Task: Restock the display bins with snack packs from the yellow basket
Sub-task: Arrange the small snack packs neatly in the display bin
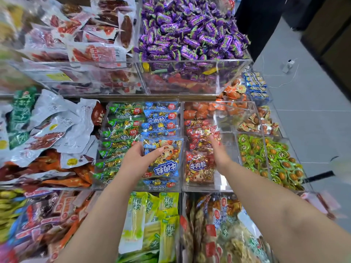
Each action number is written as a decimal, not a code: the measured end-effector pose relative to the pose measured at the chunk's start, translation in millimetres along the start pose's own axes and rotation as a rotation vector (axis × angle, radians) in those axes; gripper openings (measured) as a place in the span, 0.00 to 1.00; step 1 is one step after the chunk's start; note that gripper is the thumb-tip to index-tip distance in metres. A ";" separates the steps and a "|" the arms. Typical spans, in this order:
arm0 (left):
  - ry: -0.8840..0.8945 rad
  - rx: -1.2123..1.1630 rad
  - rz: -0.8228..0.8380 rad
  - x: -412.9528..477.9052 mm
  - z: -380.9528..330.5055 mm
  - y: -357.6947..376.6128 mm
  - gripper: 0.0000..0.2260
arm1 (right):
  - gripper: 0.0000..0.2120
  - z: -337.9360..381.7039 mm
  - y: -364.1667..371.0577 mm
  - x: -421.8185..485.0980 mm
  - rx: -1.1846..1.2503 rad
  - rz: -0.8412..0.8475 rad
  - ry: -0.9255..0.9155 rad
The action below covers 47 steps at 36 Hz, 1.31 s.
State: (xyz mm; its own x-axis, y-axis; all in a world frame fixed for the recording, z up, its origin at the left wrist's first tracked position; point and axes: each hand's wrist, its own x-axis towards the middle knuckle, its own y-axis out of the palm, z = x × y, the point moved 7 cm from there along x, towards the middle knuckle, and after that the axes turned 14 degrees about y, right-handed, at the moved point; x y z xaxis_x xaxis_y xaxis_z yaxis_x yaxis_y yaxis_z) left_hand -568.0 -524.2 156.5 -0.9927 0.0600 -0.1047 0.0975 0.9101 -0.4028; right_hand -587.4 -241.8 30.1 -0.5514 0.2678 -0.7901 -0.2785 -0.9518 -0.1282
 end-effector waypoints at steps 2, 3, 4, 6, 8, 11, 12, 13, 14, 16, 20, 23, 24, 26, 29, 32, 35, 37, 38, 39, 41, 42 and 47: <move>-0.010 -0.019 0.013 0.4 0.6 0.4 0.18 | 0.44 -3.5 7.8 5.5 -0.010 0.035 0.011; -0.019 -0.023 0.021 0.5 0.8 0.9 0.19 | 0.43 -3.8 9.3 6.3 -0.018 0.034 0.000; -0.028 -0.022 0.025 0.5 1.0 0.9 0.21 | 0.42 -4.0 11.2 6.1 -0.025 0.050 -0.008; -0.028 -0.028 0.022 1.0 1.7 0.9 0.24 | 0.41 -4.8 12.8 5.5 -0.038 0.124 -0.005; -0.029 -0.047 0.015 1.5 2.1 1.7 0.21 | 0.38 -4.0 9.6 4.5 -0.039 0.226 0.008; -0.023 -0.047 0.002 2.4 1.2 1.7 0.17 | 0.35 1.5 -9.6 11.8 0.059 0.168 0.020; -0.014 -0.038 0.003 2.6 -0.3 1.5 0.18 | 0.34 3.6 -17.9 15.4 0.086 0.090 0.029; -0.010 -0.029 0.000 3.1 0.6 0.9 0.19 | 0.34 6.3 -22.9 17.8 0.101 0.030 0.030; -0.006 -0.028 -0.004 3.0 0.3 0.1 0.20 | 0.34 9.3 -23.3 19.5 0.112 0.006 0.026; -0.011 -0.029 -0.009 2.8 0.5 -0.8 0.22 | 0.33 14.8 -13.6 21.8 0.166 0.048 0.022; -0.012 -0.015 -0.023 2.5 1.5 -1.9 0.21 | 0.32 24.5 15.1 20.5 0.125 0.198 0.018; -0.016 -0.003 -0.032 2.7 3.8 -2.0 0.22 | 0.27 25.2 17.8 21.7 0.091 0.213 0.035; -0.012 0.001 -0.037 2.1 2.4 -2.3 0.22 | 0.25 25.8 15.1 20.5 0.086 0.202 0.034; -0.004 -0.008 -0.038 0.7 2.0 -2.7 0.20 | 0.24 27.5 10.6 18.9 0.055 0.176 0.027; -0.044 -0.092 0.001 -2.6 0.8 -0.6 0.14 | 0.27 31.2 6.7 10.2 -0.040 0.112 -0.006; -0.100 -0.218 0.011 -10.2 -6.4 -1.8 0.16 | 0.24 47.1 -13.7 -15.0 -0.149 -0.194 -0.199; -0.122 -0.302 0.023 -17.8 -8.0 -7.0 0.23 | 0.18 61.9 -14.8 -60.8 -0.253 -0.309 -0.464; -0.109 -0.327 0.036 -22.6 -5.5 -11.3 0.22 | 0.13 60.9 2.1 -87.3 -0.273 -0.187 -0.553; -0.074 -0.336 0.034 -24.6 -6.5 -15.9 0.16 | 0.11 56.8 14.4 -98.9 -0.270 -0.085 -0.566; -0.032 -0.331 0.036 -26.8 -8.4 -20.8 0.13 | 0.11 51.1 27.5 -109.0 -0.281 0.013 -0.565; -0.009 -0.257 0.066 -30.5 -3.7 -33.1 0.17 | 0.18 36.5 52.1 -123.4 -0.368 0.138 -0.521; -0.024 -0.206 0.097 -33.8 -0.4 -39.0 0.21 | 0.23 28.6 61.6 -126.1 -0.412 0.162 -0.492; 0.094 -0.027 0.042 -36.6 -9.7 -76.0 0.22 | 0.28 4.2 82.8 -126.3 -0.584 0.003 -0.505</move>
State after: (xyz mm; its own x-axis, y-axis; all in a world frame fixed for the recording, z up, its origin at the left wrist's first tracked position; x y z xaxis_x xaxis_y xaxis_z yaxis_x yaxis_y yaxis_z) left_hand -539.8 -591.6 199.8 -0.9902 0.1354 -0.0345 0.1384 0.9165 -0.3752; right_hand -544.1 -353.9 121.8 -0.8827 0.1669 -0.4393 0.1065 -0.8394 -0.5329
